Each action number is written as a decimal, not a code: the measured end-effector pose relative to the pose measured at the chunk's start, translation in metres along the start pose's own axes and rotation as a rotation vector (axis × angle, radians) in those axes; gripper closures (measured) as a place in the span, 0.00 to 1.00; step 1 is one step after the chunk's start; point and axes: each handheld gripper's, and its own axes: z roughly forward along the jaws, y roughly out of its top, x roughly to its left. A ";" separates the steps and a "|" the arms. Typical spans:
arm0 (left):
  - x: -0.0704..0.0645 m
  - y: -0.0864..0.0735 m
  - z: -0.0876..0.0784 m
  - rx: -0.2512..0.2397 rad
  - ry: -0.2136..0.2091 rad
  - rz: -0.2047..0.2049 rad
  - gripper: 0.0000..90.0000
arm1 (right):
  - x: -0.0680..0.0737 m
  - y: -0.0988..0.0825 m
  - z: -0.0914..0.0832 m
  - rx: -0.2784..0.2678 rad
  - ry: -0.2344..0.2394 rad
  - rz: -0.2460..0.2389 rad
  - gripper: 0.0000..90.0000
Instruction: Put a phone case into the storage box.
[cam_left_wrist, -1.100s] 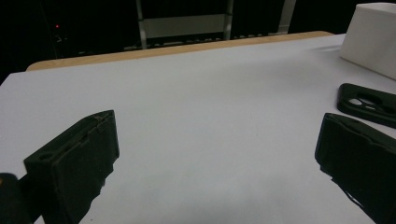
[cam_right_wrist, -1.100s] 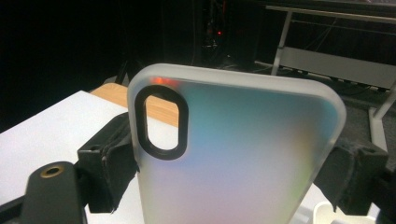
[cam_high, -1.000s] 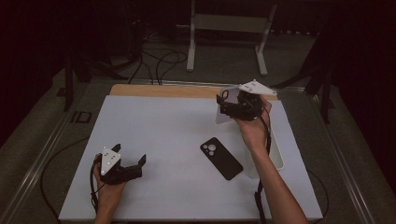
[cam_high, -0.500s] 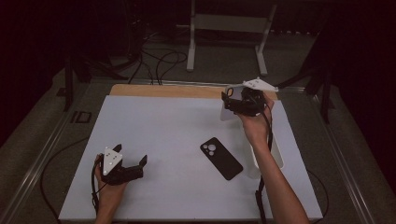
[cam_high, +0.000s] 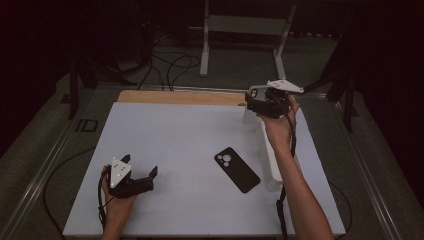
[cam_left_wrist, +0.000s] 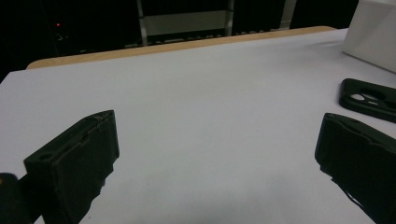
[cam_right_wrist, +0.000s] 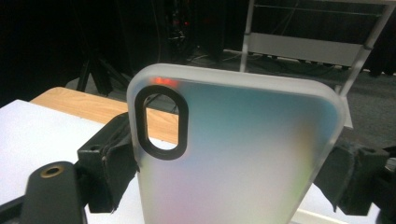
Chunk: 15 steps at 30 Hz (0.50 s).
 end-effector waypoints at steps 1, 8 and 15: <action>0.000 0.000 0.000 -0.001 0.000 0.000 0.00 | -0.001 0.000 0.001 0.000 -0.005 0.001 0.18; 0.000 0.000 0.000 0.000 0.001 -0.002 0.00 | -0.014 0.002 0.006 -0.004 -0.037 0.026 0.18; 0.000 0.000 0.000 -0.001 0.001 -0.002 0.00 | -0.024 0.001 0.010 0.008 -0.075 0.033 0.18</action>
